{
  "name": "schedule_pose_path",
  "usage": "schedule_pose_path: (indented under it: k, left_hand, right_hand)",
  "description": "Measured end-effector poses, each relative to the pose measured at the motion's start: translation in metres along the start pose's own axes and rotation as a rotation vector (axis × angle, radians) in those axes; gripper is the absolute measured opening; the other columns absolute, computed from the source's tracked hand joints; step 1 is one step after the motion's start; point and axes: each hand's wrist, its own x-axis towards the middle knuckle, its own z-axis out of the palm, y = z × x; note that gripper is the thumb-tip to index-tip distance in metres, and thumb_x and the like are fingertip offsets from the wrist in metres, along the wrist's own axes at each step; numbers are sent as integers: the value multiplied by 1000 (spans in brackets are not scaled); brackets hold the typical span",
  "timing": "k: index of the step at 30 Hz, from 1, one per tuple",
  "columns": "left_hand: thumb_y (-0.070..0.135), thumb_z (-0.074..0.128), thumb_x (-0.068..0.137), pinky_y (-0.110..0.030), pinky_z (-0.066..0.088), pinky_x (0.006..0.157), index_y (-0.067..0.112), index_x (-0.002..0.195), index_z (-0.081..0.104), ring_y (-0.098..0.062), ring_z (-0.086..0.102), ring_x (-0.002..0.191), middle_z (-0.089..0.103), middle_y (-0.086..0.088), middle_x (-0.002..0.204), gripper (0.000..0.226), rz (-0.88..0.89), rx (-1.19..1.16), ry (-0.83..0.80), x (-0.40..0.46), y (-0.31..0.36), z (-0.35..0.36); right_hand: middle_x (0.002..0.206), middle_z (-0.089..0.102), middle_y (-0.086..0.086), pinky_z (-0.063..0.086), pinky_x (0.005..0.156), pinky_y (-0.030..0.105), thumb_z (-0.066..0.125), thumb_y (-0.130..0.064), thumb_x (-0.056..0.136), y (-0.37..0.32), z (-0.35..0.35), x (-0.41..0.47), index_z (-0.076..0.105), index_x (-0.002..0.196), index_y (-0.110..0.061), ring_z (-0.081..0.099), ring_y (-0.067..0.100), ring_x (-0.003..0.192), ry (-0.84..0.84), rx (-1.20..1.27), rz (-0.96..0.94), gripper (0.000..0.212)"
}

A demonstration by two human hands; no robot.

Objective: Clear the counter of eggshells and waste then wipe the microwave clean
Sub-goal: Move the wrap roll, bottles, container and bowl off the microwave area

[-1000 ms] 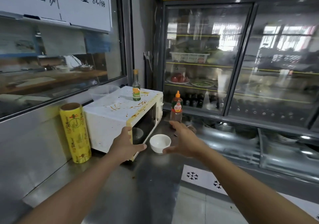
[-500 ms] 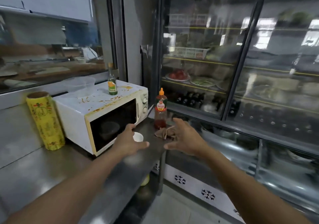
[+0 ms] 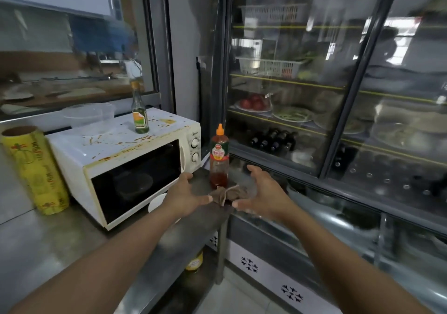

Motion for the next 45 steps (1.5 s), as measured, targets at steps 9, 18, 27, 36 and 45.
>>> schedule_pose_path:
  k: [9,18,27,36,45]
  left_hand:
    - [30,81,69,-29,44,90,16,140,29,-23,51,116,48,-10,134,89,-73,-24,39,114,-4,17]
    - [25,82,68,-35,46,94,16,137,34,-26,50,117,48,-12,132,84,-165,-25,117,179,-12,20]
    - [34,82,66,-30,47,90,21,134,35,-20,54,108,55,-3,123,84,-265,47,279,225,-23,38]
    - [34,81,68,-24,45,82,21,136,35,-17,53,105,53,-2,123,83,-359,48,385,242,-25,55]
    - [33,80,70,-22,40,86,19,139,32,-17,51,114,52,-3,128,85,-370,53,473,224,-5,38]
  right_hand:
    - [147,31,4,36,94,20,82,-44,62,53,2,132,21,145,-20,37,17,129,-118,12,10,105]
    - [146,39,-1,25,96,22,83,-28,66,86,32,233,17,146,-21,38,15,130,-110,171,1,104]
    - [136,45,7,35,103,33,88,-27,54,127,75,332,33,138,-17,42,25,127,-89,296,18,100]
    - [105,59,-14,43,77,23,91,-34,44,151,110,373,41,112,-43,58,11,94,-69,450,5,85]
    - [104,62,-5,44,73,20,89,-32,49,116,99,374,49,113,-25,58,14,91,-65,477,-98,76]
